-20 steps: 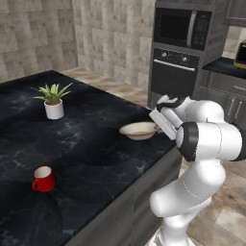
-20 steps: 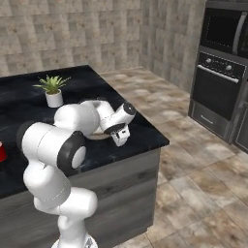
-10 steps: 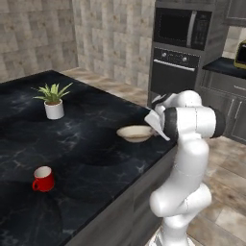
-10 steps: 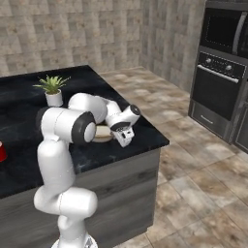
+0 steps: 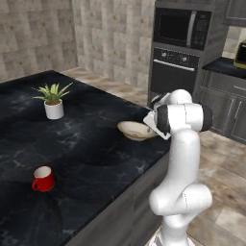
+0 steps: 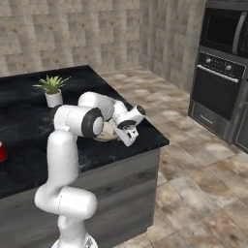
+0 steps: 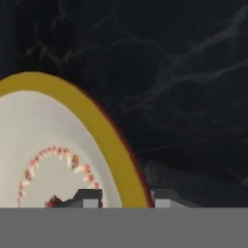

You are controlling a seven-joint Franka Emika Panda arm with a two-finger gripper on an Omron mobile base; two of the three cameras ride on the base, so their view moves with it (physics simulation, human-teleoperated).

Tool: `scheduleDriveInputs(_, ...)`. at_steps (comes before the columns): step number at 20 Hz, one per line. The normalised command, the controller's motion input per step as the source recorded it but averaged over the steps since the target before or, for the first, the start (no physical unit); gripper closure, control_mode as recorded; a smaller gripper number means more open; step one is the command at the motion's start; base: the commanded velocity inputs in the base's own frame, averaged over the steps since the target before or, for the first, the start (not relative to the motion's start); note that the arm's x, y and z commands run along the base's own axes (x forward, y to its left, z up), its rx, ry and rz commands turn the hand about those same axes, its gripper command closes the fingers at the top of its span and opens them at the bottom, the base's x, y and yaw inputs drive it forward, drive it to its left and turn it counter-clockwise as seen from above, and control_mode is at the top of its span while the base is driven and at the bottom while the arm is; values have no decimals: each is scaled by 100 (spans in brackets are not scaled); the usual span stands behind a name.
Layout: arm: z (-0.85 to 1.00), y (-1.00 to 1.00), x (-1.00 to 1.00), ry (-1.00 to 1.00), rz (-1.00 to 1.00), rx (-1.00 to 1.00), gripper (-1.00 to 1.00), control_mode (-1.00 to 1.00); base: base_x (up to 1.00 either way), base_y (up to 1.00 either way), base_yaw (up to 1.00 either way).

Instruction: Clear the mugs and bowl far away from the sink.

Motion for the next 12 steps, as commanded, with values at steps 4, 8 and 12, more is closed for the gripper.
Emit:
scheduleDriveInputs(4,31,0,0,0,7,0,-100,-100,0,0,0)
scheduleDriveInputs(8,47,0,-3,0,12,0,-100,-100,0,0,0)
scheduleDriveInputs(12,75,-4,-48,-3,14,1,-100,-100,0,0,0)
